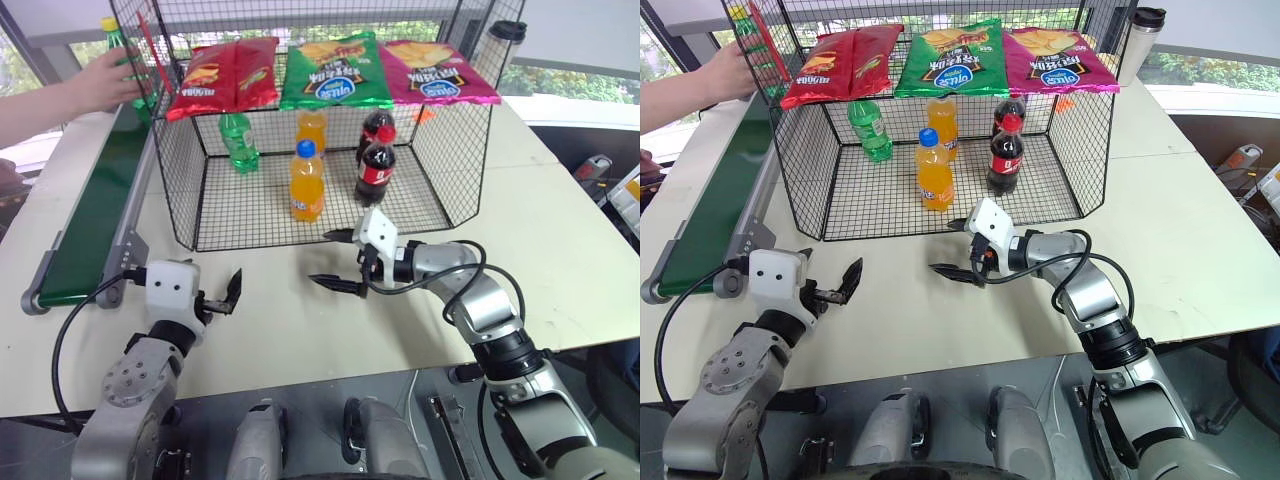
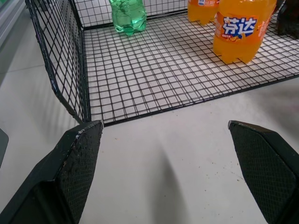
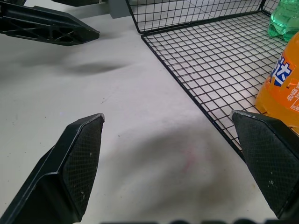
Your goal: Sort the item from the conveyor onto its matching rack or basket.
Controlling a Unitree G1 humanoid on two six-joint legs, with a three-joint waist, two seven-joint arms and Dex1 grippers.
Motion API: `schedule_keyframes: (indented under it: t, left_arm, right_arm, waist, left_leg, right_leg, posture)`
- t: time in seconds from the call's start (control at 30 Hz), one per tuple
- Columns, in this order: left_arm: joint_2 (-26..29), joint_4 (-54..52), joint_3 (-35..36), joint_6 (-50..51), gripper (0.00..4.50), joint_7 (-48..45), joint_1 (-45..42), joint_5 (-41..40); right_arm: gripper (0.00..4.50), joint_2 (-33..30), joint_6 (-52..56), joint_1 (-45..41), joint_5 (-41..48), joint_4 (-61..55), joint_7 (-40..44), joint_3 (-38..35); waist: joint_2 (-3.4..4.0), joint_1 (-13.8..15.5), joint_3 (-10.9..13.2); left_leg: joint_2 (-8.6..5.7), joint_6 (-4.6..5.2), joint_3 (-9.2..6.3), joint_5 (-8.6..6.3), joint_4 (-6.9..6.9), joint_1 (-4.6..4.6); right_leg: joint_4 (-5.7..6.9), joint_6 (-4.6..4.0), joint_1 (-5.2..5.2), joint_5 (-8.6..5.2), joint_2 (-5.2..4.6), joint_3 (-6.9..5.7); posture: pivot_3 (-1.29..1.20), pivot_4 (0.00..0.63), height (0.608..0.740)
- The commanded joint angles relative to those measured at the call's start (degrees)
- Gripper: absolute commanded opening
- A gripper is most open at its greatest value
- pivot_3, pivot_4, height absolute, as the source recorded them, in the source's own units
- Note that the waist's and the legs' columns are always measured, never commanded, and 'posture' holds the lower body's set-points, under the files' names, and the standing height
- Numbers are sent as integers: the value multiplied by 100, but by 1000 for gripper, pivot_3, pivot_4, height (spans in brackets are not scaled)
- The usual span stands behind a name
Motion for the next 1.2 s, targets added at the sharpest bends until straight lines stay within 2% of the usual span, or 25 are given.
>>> schedule_keyframes:
  t: [0.03,0.53,0.73,0.87,1.2]
  left_arm:
    - [48,-79,63,-137,4456,-24,-13,64]
    - [-11,-222,239,-119,4456,169,-11,124]
    - [-55,-476,682,107,4456,267,-120,-62]
    - [-53,-558,1255,241,4456,357,-166,-163]
    - [-32,-130,2058,290,4456,466,-341,-244]
  right_arm:
    - [4500,-13,-97,-37,26,-173,-6,-69]
    - [4500,-52,67,-28,258,-408,177,-123]
    - [4500,-51,30,-37,729,-549,489,-342]
    - [4500,227,-177,74,1188,-699,583,-520]
    - [4500,364,-601,-47,1060,-662,585,-380]
  waist:
    - [0,0,0]
    - [0,-1,0]
    - [0,2,0]
    - [0,-2,0]
    - [0,2,0]
  left_leg:
    - [0,0,0,0,0,0]
    - [0,0,0,0,0,0]
    - [0,0,-1,0,0,0]
    - [0,0,-2,0,0,0]
    - [0,0,-1,0,0,0]
  right_leg:
    - [0,0,0,0,0,0]
    - [0,0,0,0,0,0]
    - [0,0,0,0,0,0]
    - [0,1,1,1,0,0]
    - [-1,9,2,5,0,0]
  posture:
    - [0,150,740]
    - [0,150,740]
    - [0,150,740]
    - [0,150,740]
    - [0,150,740]
